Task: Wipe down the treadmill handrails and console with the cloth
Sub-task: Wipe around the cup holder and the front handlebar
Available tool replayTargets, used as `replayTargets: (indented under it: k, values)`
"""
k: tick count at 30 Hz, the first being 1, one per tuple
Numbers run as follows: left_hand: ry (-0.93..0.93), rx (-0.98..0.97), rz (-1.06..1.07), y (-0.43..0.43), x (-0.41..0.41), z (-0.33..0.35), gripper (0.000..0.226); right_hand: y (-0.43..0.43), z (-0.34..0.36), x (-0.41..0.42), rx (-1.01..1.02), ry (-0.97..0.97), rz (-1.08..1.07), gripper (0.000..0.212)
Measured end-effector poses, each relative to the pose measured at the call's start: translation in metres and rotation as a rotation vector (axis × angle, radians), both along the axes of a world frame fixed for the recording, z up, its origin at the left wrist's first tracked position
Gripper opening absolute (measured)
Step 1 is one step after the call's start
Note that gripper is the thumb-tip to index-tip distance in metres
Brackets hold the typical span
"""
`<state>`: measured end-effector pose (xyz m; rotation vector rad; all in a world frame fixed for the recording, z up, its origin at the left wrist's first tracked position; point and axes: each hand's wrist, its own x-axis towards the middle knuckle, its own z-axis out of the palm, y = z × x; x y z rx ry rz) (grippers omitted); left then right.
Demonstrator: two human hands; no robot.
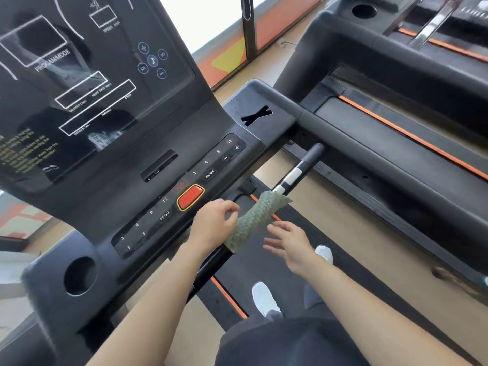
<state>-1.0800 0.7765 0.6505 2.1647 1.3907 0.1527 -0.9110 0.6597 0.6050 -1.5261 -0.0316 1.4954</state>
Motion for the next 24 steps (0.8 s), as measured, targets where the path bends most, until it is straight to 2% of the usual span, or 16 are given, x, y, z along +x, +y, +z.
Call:
replayTargets:
  k: [2,4,8,11,15,24]
  values:
    - [-0.046,-0.183,0.011,0.002,0.01,-0.002,0.029,0.012,0.003,-0.001,-0.028,0.185,-0.093,0.03]
    - [0.021,-0.317,-0.064,0.002,0.019,-0.006,0.04,0.023,0.007,-0.004,-0.041,0.345,-0.111,0.033]
    - [0.102,-0.339,-0.084,-0.003,0.035,-0.015,0.046,0.039,0.009,-0.013,-0.082,0.505,-0.117,0.048]
    - [0.015,-0.349,-0.017,-0.007,0.042,-0.023,0.043,0.046,0.004,-0.009,-0.082,0.556,-0.128,0.055]
    - [-0.051,-0.357,0.041,-0.004,0.055,-0.033,0.043,0.051,-0.006,0.005,-0.073,0.538,-0.199,0.055]
    - [-0.185,-0.239,0.13,0.009,0.111,-0.041,0.037,0.074,-0.015,0.06,-0.055,0.219,-0.298,0.033]
